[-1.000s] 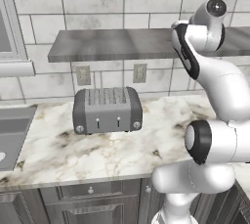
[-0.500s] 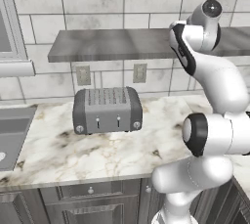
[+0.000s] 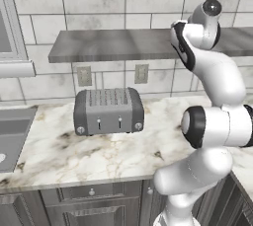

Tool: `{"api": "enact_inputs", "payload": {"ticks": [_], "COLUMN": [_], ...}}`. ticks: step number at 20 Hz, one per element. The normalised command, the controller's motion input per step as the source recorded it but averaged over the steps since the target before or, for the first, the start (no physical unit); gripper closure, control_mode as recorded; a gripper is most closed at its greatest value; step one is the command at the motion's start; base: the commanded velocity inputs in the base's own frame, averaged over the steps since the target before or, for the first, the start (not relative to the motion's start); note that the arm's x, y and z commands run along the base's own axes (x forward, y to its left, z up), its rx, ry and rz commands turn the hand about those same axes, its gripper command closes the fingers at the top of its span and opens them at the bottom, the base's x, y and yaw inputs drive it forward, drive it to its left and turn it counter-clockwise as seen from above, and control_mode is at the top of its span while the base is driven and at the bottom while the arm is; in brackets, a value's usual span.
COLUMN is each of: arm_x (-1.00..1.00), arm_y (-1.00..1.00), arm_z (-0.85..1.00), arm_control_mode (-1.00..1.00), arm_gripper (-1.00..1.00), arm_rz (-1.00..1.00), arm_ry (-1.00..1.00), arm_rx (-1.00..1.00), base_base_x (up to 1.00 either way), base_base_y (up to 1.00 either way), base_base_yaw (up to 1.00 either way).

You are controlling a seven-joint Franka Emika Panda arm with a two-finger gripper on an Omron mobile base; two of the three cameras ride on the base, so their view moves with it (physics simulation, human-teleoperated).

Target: Take 2 condiments from the cabinet and move them on the counter near the stove.Make sure the condiments are lined up with each other, next to each other.

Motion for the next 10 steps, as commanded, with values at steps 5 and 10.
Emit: {"api": "enact_inputs", "payload": {"ticks": [5, 10], "arm_x": [0.23, 0.14], "arm_y": [-0.04, -0.03], "arm_z": [0.00, 0.00], "arm_control_mode": [-1.00, -1.00], "arm_gripper": [-1.00, -1.00], "arm_rz": [0.00, 0.00], "arm_ry": [0.01, 0.00], "arm_rx": [0.00, 0.00], "base_base_x": [0.00, 0.00], "base_base_y": [0.00, 0.00], "base_base_yaw": [0.00, 0.00]}}
